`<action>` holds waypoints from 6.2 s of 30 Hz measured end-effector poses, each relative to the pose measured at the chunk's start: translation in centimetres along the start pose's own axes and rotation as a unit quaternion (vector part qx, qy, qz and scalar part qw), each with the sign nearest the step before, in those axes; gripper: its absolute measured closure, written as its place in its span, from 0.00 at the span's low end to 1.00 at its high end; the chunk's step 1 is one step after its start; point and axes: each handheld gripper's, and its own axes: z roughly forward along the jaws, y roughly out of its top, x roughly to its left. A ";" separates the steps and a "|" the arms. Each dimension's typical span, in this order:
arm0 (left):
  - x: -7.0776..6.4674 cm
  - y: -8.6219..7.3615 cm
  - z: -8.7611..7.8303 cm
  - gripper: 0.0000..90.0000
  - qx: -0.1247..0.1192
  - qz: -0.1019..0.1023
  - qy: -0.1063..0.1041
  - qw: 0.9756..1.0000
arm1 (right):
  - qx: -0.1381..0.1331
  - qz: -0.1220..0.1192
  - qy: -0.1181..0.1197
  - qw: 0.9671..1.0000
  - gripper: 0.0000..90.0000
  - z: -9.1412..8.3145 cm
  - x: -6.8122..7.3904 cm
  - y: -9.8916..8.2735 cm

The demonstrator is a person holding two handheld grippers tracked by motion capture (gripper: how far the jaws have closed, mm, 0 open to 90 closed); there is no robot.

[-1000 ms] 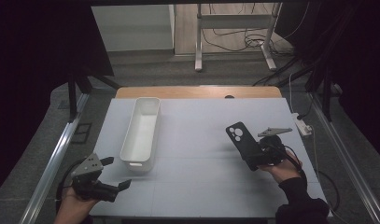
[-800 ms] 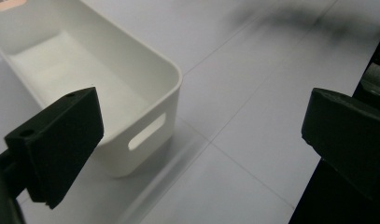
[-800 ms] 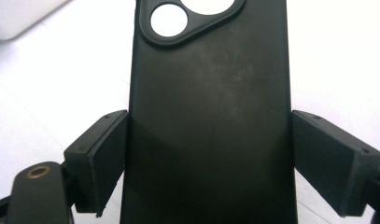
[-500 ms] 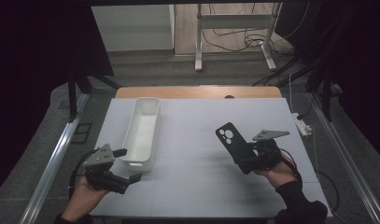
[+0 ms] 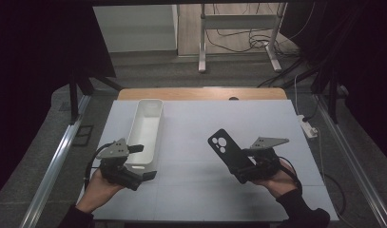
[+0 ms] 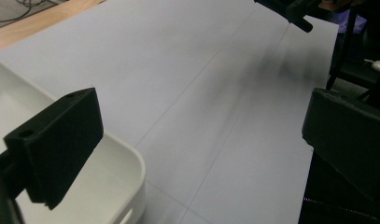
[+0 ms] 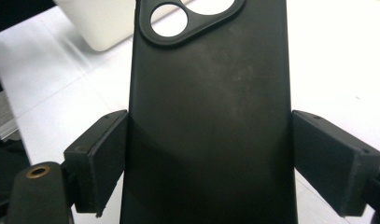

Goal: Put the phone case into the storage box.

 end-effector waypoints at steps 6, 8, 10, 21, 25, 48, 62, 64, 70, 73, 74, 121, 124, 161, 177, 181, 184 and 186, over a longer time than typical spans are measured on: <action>0.2 1.1 1.1 0.00 -0.001 0.016 -0.019 1.000 | -0.007 -0.008 0.023 1.000 0.16 0.0 1.2 0.3; 0.2 1.4 1.5 0.00 0.003 0.025 -0.020 0.999 | -0.008 -0.012 0.029 0.999 0.16 0.1 1.6 0.3; 0.2 1.7 1.8 0.00 0.002 0.028 -0.026 0.999 | -0.008 -0.014 0.034 0.999 0.16 0.2 1.9 0.4; 0.2 2.9 3.0 0.00 -0.004 0.032 -0.062 0.998 | -0.021 -0.028 0.069 0.997 0.16 0.5 3.2 0.9; 0.3 3.3 3.6 0.00 -0.003 0.038 -0.069 0.997 | -0.025 -0.036 0.080 0.996 0.16 0.7 3.8 1.1; -1.0 3.2 4.1 0.00 -0.033 0.066 -0.116 0.991 | -0.039 -0.084 0.145 0.985 0.16 1.8 6.6 1.8; -1.7 3.3 4.7 0.01 -0.043 0.083 -0.176 0.980 | -0.047 -0.104 0.189 0.975 0.16 2.3 7.5 2.0; -1.7 3.3 4.7 0.02 -0.047 0.085 -0.183 0.978 | -0.047 -0.110 0.195 0.973 0.16 2.4 7.6 2.0; -1.8 3.3 4.7 0.07 -0.055 0.090 -0.211 0.972 | -0.045 -0.116 0.211 0.970 0.16 2.6 7.7 2.1; -1.8 3.3 4.6 0.07 -0.058 0.090 -0.224 0.969 | -0.045 -0.122 0.217 0.967 0.16 2.6 7.8 2.0; -1.8 3.3 4.7 0.08 -0.060 0.089 -0.228 0.968 | -0.047 -0.124 0.218 0.967 0.16 2.6 7.9 2.0; -2.0 5.1 4.6 0.17 0.015 0.037 -0.134 0.990 | -0.023 -0.134 0.061 0.989 0.00 2.9 7.7 1.8; -2.0 5.4 4.7 0.17 0.018 0.030 -0.116 0.993 | -0.030 -0.131 0.044 0.990 0.00 2.8 7.7 1.8; -2.9 7.3 6.4 0.16 0.038 -0.048 -0.028 0.998 | 0.003 -0.097 -0.034 0.995 0.00 3.5 8.7 1.2; -4.1 7.9 6.6 0.16 0.027 -0.056 -0.053 0.997 | 0.025 -0.109 -0.083 0.990 0.13 4.8 8.9 1.2; -4.3 8.0 6.6 0.16 0.028 -0.059 -0.059 0.996 | 0.020 -0.117 -0.103 0.988 0.23 4.8 8.8 1.3; -4.4 8.1 6.7 0.16 0.027 -0.062 -0.060 0.996 | 0.020 -0.122 -0.111 0.986 0.31 4.8 8.9 1.3; -4.4 8.1 6.7 0.16 0.027 -0.065 -0.061 0.996 | 0.018 -0.127 -0.119 0.985 0.36 4.8 9.0 1.2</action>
